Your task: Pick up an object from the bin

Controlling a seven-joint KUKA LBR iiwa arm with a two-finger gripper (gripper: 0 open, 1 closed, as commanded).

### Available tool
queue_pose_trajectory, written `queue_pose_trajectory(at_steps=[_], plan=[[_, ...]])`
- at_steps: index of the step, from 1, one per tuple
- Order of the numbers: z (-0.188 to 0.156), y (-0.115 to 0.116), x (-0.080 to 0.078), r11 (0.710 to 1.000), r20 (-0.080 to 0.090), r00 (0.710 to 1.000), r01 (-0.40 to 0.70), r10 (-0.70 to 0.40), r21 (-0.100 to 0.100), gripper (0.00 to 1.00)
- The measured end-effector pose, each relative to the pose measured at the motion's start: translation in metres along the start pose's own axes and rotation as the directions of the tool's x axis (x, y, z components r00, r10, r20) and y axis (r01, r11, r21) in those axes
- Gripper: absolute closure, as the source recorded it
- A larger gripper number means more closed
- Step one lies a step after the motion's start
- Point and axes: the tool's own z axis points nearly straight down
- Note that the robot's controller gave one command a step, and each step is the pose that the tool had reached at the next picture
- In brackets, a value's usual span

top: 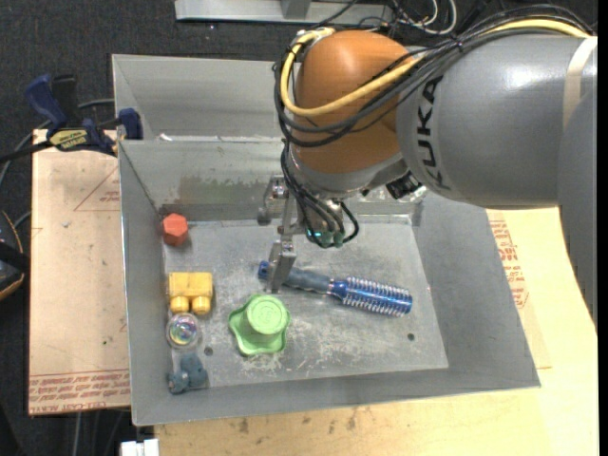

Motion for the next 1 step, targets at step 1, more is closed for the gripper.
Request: queue_pose_trajectory(at_steps=[1], plan=[[0.1006,-0.0217,-0.0019,0.987,0.013,0.986,0.164,-0.164,-0.004,0.0]])
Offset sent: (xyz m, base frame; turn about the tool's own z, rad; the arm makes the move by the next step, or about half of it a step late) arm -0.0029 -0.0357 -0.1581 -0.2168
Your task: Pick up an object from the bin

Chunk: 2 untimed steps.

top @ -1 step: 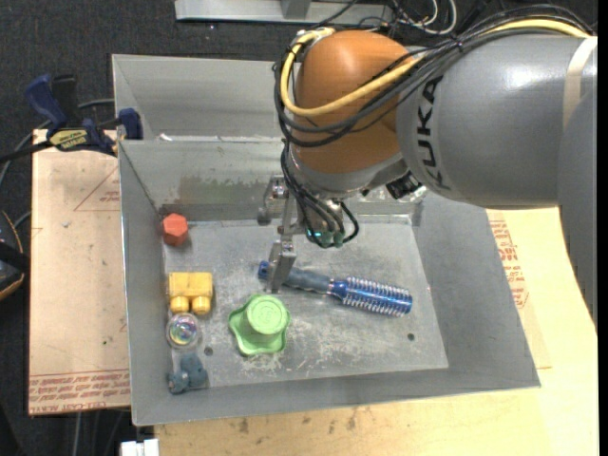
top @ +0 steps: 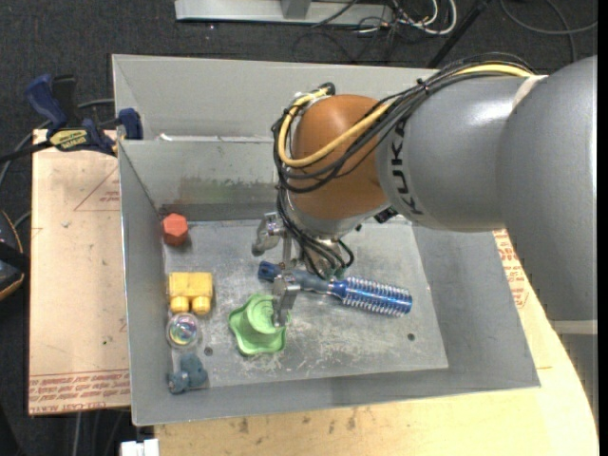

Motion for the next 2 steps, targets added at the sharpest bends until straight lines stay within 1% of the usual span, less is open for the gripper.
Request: queue_pose_trajectory(at_steps=[1,2], plan=[[-0.023,-0.053,0.057,0.819,-0.008,0.819,0.573,-0.573,0.0,0.0],[0.048,-0.015,0.063,0.511,-0.006,0.511,0.859,-0.859,-0.005,0.0]])
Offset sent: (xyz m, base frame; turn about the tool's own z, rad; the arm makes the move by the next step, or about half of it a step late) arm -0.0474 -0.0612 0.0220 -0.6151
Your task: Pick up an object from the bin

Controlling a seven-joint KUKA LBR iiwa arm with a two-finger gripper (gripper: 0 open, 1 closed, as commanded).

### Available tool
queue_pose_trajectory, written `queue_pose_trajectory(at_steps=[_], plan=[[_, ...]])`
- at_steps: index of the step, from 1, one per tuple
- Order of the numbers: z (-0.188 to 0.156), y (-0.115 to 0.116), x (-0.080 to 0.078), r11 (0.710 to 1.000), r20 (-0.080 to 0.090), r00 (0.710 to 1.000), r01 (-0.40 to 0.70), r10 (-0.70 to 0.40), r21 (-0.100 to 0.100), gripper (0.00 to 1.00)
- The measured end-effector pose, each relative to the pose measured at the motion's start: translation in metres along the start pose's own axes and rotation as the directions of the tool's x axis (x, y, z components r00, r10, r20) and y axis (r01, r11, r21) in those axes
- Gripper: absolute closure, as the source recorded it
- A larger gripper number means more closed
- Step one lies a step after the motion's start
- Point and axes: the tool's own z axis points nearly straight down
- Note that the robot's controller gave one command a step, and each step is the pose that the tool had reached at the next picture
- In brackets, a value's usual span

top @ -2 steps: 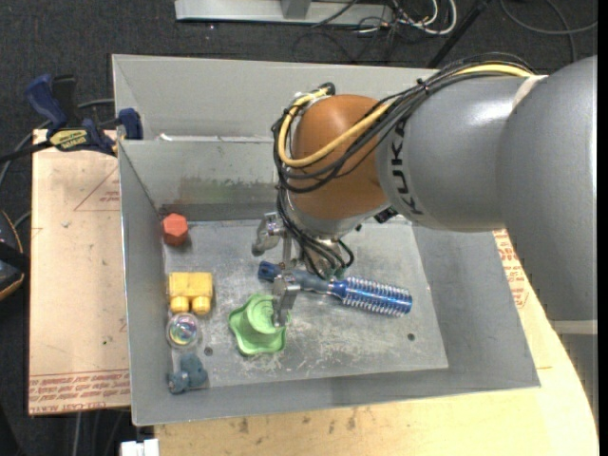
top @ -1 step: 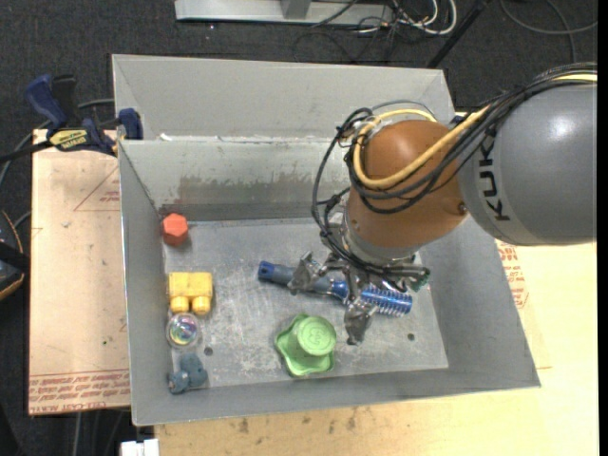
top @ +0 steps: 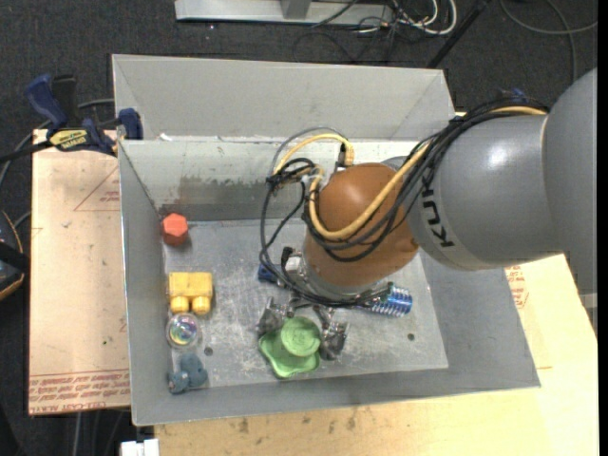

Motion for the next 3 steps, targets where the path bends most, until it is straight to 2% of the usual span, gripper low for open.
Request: queue_pose_trajectory(at_steps=[1,2,3], plan=[[-0.002,-0.001,-0.001,1.0,0.003,1.0,-0.002,0.002,0.003,1.0],[0.0,0.032,-0.085,0.975,0.009,0.975,-0.22,0.22,0.007,1.0],[-0.173,0.033,-0.081,1.0,0.007,1.0,-0.014,0.014,0.009,1.0]])
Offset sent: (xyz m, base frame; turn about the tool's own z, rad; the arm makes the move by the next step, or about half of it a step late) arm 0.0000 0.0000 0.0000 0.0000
